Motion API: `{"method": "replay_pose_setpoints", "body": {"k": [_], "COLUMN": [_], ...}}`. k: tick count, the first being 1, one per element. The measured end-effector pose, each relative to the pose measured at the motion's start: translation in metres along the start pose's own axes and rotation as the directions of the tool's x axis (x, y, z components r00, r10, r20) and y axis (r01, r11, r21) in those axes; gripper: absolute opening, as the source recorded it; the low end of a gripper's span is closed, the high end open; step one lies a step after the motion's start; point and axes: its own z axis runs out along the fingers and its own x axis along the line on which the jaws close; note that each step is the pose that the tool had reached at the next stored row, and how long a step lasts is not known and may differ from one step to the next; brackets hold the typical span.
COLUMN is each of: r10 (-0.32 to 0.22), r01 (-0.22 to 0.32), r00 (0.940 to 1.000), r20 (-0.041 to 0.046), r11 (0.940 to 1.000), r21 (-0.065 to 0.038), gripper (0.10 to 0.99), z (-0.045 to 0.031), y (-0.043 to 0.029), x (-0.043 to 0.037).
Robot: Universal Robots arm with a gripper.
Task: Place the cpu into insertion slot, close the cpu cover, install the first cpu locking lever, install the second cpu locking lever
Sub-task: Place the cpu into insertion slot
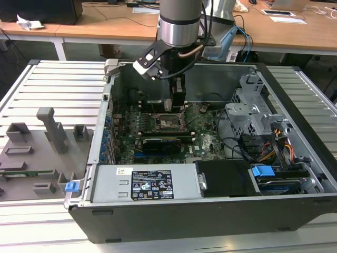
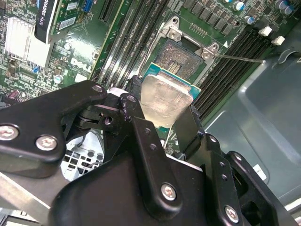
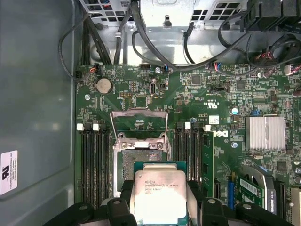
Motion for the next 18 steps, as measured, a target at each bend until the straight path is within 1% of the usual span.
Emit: {"method": "replay_pose_setpoints", "body": {"k": [18], "r10": [0.0], "r01": [0.0], "r00": [1.0], "r20": [0.0001], "r11": [1.0], "r21": [0.0], "gripper": [0.529], "z": [0.0053], "y": [-0.0004], "x": [-0.0002]}}
